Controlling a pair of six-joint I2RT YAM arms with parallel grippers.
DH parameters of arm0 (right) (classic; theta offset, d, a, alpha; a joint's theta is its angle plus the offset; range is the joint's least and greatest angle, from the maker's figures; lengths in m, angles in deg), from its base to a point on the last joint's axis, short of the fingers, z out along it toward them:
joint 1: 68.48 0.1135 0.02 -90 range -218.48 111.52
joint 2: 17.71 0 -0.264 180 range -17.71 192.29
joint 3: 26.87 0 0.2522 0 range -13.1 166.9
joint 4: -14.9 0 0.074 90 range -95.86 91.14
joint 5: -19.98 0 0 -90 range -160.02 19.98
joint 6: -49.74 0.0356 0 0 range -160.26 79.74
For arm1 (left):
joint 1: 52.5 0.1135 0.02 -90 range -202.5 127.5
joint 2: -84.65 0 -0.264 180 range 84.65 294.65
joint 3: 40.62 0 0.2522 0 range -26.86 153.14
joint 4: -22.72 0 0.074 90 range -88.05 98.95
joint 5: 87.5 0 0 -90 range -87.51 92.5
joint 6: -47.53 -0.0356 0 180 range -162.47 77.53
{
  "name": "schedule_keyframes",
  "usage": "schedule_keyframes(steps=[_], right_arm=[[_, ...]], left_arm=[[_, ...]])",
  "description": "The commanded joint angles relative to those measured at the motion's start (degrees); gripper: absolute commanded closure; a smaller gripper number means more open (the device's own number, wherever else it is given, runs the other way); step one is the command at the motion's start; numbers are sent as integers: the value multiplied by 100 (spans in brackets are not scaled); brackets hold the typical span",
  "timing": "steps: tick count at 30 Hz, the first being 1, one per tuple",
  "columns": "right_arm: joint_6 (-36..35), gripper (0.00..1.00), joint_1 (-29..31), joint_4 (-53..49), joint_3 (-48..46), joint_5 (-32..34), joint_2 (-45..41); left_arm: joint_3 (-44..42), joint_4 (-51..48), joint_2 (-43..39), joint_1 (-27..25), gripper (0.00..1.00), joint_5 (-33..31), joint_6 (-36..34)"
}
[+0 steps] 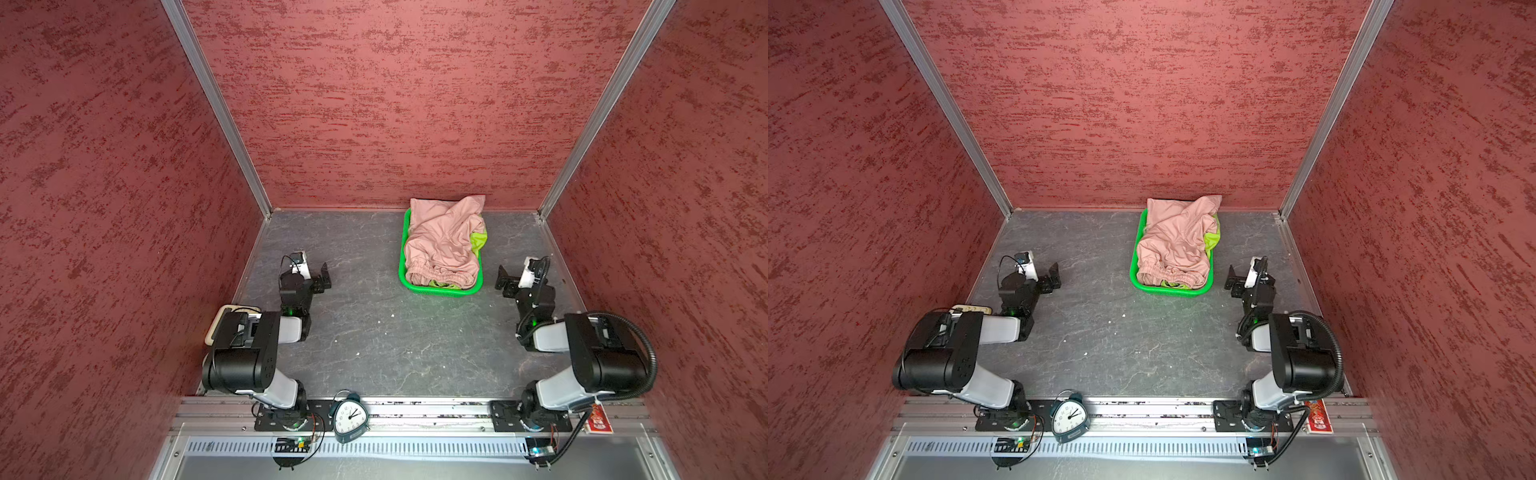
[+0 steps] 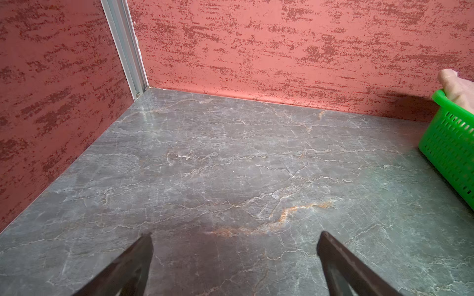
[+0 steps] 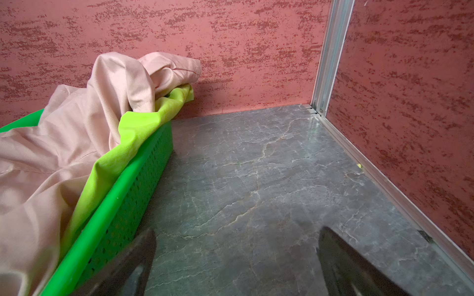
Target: Fold and stack the shorts
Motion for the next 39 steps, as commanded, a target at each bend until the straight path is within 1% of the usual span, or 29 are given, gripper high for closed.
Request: schedule_keyframes(steps=[1, 36, 37, 39], right_arm=[[-75, 1, 32, 99, 84, 19, 31], [-79, 1, 36, 87, 100, 2, 5], [-101, 1, 36, -232, 215, -32, -86], [-129, 2, 36, -393, 278, -107, -197]], left_arm=[[-2, 81, -9, 9, 1, 47, -73], [6, 72, -9, 8, 1, 46, -74], [-1, 106, -16, 0, 1, 46, -85], [138, -303, -222, 0, 1, -40, -46]])
